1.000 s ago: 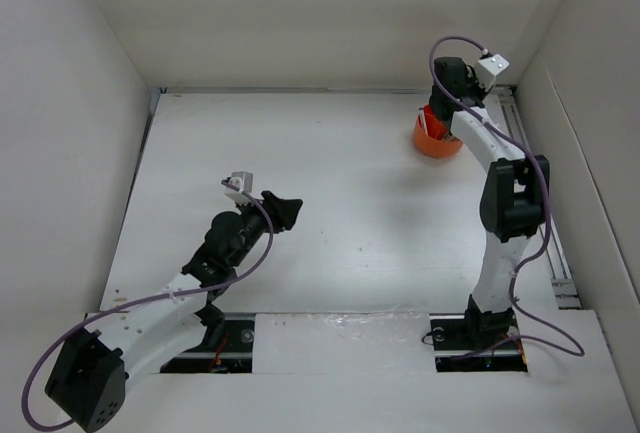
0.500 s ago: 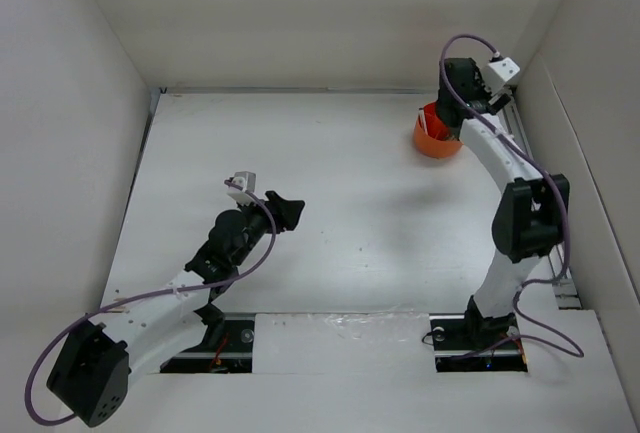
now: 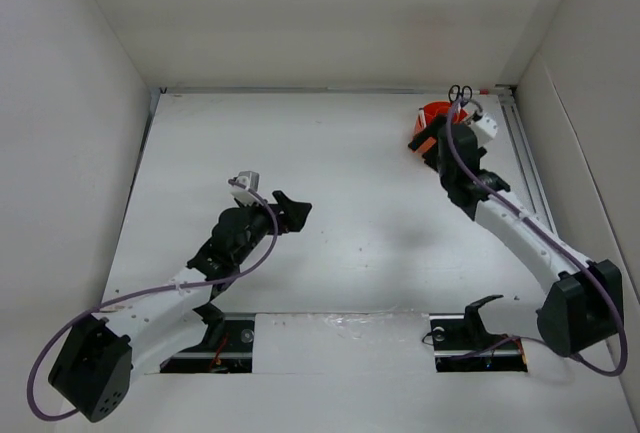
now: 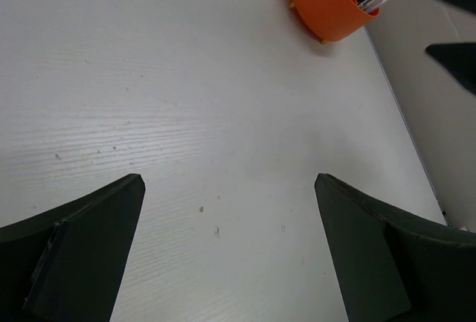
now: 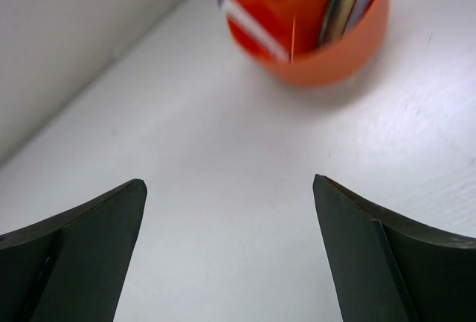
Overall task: Sort the stationery into containers
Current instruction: Reset both arms
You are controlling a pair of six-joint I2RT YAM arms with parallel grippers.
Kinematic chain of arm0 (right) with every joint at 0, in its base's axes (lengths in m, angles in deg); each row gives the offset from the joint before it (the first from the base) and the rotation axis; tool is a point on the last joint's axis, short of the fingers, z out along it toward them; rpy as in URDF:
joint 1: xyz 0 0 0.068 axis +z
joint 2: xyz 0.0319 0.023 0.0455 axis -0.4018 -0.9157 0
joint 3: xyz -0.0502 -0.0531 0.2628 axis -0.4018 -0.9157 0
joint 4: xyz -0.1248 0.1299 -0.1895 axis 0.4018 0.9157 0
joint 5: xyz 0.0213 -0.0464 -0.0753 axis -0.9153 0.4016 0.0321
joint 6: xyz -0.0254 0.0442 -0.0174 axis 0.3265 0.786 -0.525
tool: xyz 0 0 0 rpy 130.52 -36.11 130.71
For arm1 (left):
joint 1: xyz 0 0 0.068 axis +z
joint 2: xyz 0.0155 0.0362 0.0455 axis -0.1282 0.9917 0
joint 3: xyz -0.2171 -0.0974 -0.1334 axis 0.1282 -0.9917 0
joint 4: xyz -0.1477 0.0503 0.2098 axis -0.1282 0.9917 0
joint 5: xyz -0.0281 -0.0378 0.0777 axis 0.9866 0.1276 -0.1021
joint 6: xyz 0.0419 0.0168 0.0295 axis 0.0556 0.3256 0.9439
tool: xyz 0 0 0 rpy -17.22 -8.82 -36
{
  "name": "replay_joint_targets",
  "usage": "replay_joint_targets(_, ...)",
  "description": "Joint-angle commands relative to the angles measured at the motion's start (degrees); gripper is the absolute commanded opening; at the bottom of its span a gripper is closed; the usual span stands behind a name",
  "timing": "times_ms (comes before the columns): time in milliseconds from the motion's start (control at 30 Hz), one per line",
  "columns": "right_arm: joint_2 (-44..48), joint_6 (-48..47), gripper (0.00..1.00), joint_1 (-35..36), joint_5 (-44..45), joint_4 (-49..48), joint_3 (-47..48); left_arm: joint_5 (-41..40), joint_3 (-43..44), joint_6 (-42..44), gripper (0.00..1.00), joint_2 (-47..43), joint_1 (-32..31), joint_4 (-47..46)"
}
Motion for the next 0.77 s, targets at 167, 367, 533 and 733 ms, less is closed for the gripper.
replay_joint_targets(167,7.8,0.7,1.00,6.7,-13.5,-5.0,-15.5,4.5,10.1,-2.3,1.00,6.8,0.1,2.0)
replay_joint_targets(367,12.3,-0.5,1.00,7.8,-18.2,-8.6,-18.0,3.1,14.8,-2.9,1.00,6.9,0.1,5.7)
replay_joint_targets(533,13.1,-0.5,1.00,8.4,-20.2,-9.1,-18.6,0.0,17.1,-4.2,1.00,6.3,0.1,10.4)
replay_joint_targets(733,11.8,-0.5,1.00,8.4,-20.7,-9.1,-18.6,1.1,15.7,-5.1,1.00,6.3,0.1,8.1)
